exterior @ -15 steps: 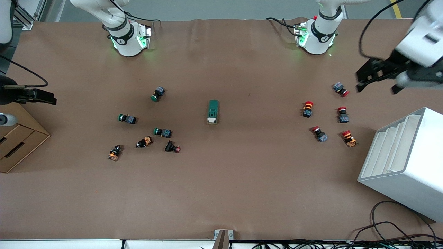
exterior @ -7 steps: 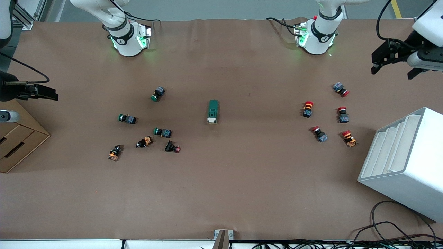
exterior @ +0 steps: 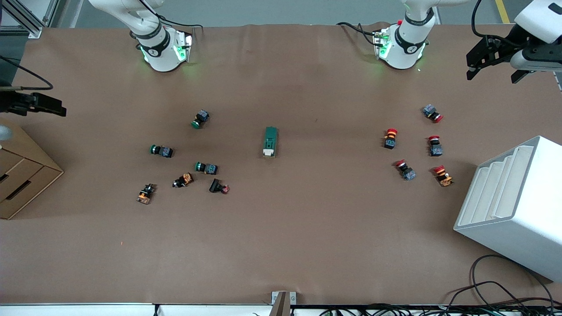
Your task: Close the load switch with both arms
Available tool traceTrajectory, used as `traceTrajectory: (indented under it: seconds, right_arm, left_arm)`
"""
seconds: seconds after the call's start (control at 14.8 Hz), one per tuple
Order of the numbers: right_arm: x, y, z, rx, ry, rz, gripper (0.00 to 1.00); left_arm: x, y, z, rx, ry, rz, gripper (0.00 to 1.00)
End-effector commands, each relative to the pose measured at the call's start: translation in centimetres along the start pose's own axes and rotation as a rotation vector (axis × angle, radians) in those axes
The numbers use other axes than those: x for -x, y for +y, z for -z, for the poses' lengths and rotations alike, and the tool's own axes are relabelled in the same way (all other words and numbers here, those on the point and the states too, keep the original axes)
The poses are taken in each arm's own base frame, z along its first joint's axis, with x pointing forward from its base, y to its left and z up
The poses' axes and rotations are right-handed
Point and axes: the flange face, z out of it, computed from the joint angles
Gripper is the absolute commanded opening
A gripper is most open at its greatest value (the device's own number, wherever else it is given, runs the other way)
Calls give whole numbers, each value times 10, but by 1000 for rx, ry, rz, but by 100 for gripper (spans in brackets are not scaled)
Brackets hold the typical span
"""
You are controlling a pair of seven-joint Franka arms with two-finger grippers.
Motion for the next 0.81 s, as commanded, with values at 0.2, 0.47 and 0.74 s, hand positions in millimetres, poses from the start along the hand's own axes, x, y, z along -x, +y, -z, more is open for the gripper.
traceTrajectory:
  seconds: [0.2,0.47,0.74]
  right_arm:
    - [24,-4,9,-15,27,22,100]
    - [45,-5,30,-15,73,25,100]
    - [65,-4,43,-17,105,23,100]
  left_arm:
    - [-12,-6,-4,24,-3,6,100]
    - [-21,-7,-8,22,-7,4,100]
    - [-20,-6,-7,20,-12,3,100]
